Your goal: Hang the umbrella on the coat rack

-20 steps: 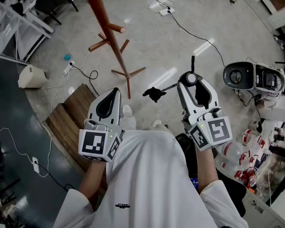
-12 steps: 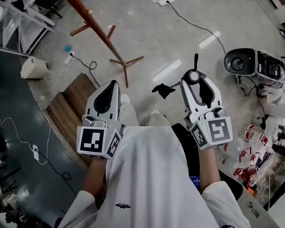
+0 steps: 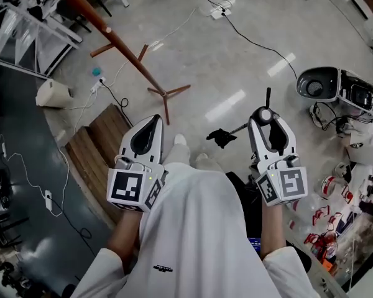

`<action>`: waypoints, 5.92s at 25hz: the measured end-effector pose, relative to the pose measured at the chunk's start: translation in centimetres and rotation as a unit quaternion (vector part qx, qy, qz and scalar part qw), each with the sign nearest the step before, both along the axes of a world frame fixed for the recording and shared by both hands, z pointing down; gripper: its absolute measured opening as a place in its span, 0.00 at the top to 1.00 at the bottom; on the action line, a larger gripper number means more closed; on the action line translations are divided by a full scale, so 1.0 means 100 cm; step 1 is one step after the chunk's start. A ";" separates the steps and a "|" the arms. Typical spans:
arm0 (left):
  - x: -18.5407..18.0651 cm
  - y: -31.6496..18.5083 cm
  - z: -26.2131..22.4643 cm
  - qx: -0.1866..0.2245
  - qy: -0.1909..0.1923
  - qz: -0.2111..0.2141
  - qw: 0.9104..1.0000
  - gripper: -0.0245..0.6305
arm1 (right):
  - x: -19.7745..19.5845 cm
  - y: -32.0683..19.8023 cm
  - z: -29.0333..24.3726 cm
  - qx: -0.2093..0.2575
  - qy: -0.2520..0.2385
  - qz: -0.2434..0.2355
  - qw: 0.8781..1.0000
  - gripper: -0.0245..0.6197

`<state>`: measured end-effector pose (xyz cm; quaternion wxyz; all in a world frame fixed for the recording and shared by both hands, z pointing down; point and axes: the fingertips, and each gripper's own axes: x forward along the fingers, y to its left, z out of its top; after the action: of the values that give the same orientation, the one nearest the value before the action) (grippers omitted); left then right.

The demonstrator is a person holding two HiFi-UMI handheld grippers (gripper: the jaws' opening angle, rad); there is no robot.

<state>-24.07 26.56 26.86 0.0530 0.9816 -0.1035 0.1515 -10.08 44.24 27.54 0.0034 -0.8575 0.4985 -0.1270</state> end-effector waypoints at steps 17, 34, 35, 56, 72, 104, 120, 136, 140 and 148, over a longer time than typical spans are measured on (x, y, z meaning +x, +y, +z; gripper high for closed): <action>0.126 -0.075 0.022 -0.042 0.031 -0.042 0.998 0.96 | 0.114 -0.108 0.011 -0.020 -0.002 -0.068 0.997 0.66; 0.219 -0.224 -0.002 -0.015 0.032 -0.166 0.986 0.96 | 0.245 -0.328 -0.015 0.008 0.032 -0.236 0.971 0.66; 0.222 -0.230 0.002 -0.014 0.027 -0.178 0.984 0.96 | 0.252 -0.340 -0.012 0.010 0.031 -0.250 0.968 0.66; 0.196 -0.300 0.037 -0.044 -0.021 -0.447 0.893 0.96 | 0.251 -0.508 0.033 -0.003 -0.001 -0.508 0.861 0.66; 0.175 -0.321 0.104 -0.047 -0.052 -0.503 0.861 0.96 | 0.186 -0.508 0.114 -0.049 0.004 -0.604 0.795 0.66; 0.136 -0.350 0.256 -0.100 -0.071 -0.540 0.833 0.96 | 0.053 -0.508 0.321 -0.148 -0.006 -0.719 0.679 0.66; 0.131 -0.342 0.267 -0.111 -0.072 -0.543 0.829 0.96 | 0.041 -0.490 0.351 -0.171 -0.013 -0.722 0.670 0.66; 0.128 -0.338 0.275 -0.117 -0.087 -0.540 0.829 0.96 | -0.003 -0.515 0.411 -0.214 0.019 -0.745 0.632 0.66; 0.133 -0.339 0.274 -0.116 -0.088 -0.537 0.831 0.96 | -0.007 -0.518 0.419 -0.223 0.015 -0.744 0.630 0.66; 0.133 -0.343 0.277 -0.119 -0.092 -0.541 0.828 0.96 | -0.017 -0.529 0.406 -0.187 -0.036 -0.742 0.643 0.73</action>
<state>-10.79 -7.78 54.61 0.2332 0.7361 -0.6035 0.1989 -11.73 -8.66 68.16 -0.2344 -0.1770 0.9330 -0.2080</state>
